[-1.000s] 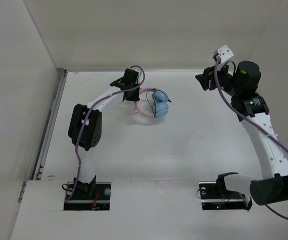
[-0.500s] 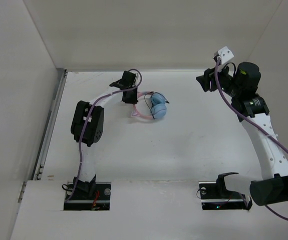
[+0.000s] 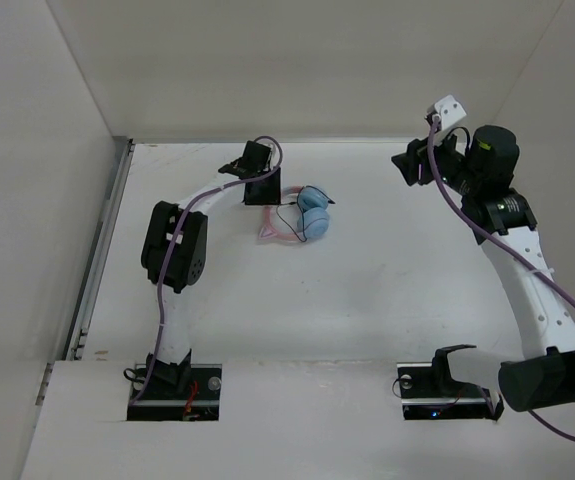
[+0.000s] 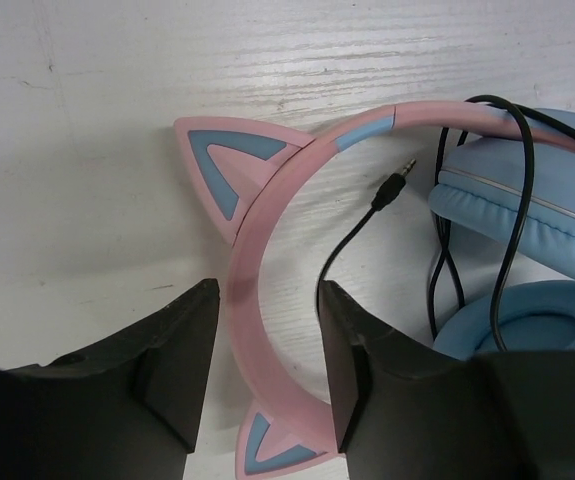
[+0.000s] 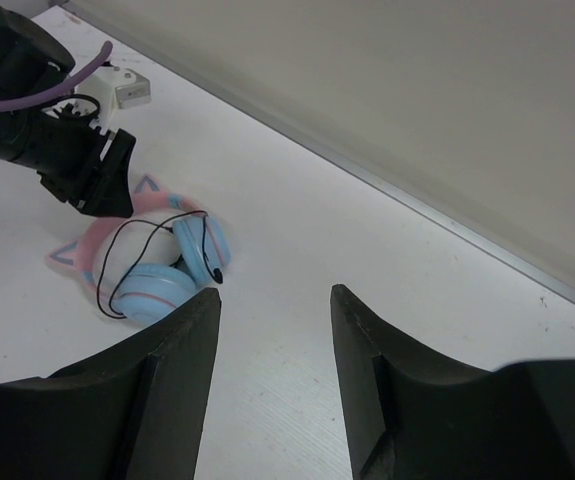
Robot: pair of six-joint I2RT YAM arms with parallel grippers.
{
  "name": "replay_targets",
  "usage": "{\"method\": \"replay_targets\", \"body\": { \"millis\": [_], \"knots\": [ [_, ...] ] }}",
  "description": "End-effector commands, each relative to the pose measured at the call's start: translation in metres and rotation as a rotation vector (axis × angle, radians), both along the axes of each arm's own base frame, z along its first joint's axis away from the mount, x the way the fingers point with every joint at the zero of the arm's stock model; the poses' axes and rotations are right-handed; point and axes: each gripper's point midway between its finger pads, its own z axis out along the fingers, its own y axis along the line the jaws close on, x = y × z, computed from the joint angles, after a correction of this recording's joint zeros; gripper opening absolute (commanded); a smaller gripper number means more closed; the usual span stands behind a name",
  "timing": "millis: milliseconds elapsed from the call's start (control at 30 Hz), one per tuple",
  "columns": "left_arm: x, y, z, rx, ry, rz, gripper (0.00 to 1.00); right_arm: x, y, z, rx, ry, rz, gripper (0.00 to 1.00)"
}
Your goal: Wrap the headphones
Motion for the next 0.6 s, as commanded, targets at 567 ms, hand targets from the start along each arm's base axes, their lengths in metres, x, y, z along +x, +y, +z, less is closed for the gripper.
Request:
{"method": "replay_targets", "body": {
  "millis": [567],
  "knots": [
    [-0.056,0.120,0.290,-0.117,-0.539,0.013,0.64,-0.036,-0.057,0.007,0.056,0.086,-0.136,0.53]
  ]
}}
